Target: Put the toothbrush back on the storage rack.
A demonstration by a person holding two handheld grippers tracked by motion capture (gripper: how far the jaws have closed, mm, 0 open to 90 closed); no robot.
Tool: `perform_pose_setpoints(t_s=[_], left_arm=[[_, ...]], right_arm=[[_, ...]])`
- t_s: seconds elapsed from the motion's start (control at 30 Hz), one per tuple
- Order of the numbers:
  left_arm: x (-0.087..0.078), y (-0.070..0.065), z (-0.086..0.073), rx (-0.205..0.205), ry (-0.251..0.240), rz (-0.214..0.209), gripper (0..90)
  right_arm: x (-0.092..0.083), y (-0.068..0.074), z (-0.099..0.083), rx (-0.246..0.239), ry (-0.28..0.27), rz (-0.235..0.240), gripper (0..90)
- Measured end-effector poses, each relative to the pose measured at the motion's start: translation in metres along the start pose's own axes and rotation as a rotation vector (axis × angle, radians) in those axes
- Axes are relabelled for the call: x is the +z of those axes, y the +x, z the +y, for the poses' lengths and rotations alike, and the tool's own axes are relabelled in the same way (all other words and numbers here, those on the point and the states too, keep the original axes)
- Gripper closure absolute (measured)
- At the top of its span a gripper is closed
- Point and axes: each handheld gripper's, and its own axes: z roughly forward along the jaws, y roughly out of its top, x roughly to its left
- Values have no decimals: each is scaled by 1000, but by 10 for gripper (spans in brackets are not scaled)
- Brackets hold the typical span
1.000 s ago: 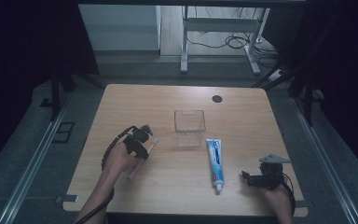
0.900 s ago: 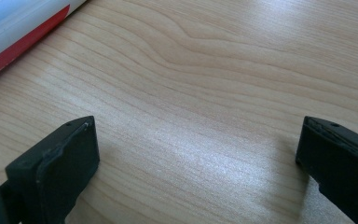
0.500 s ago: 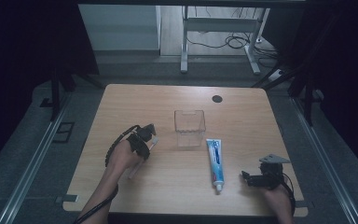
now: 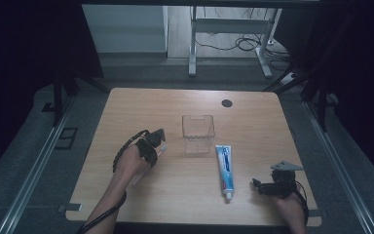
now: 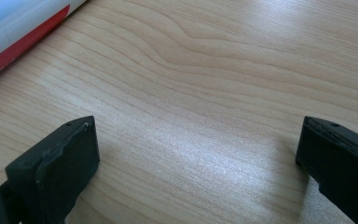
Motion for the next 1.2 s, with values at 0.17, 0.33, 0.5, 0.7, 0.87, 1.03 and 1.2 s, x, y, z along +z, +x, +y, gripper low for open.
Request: perform_pose_setpoints(t_s=[0.17, 0.33, 0.5, 0.7, 0.87, 1.03, 1.2], left_arm=[[-1, 1, 0, 0, 1, -5, 788], [-1, 4, -4, 3, -32, -31, 790], [-8, 7, -7, 12, -69, -46, 790], [-25, 5, -9, 26, -141, -53, 790], [-37, 1, -9, 42, -211, -58, 791], [-43, 2, -11, 38, -272, -63, 791], [-52, 5, -14, 37, -343, -76, 791]], right_arm=[[0, 0, 0, 0, 0, 0, 0], [0, 0, 0, 0, 0, 0, 0], [0, 0, 0, 0, 0, 0, 0], [0, 0, 0, 0, 0, 0, 0], [0, 0, 0, -1, 1, 0, 0], [0, 0, 0, 0, 1, 0, 0], [0, 0, 0, 0, 1, 0, 0]])
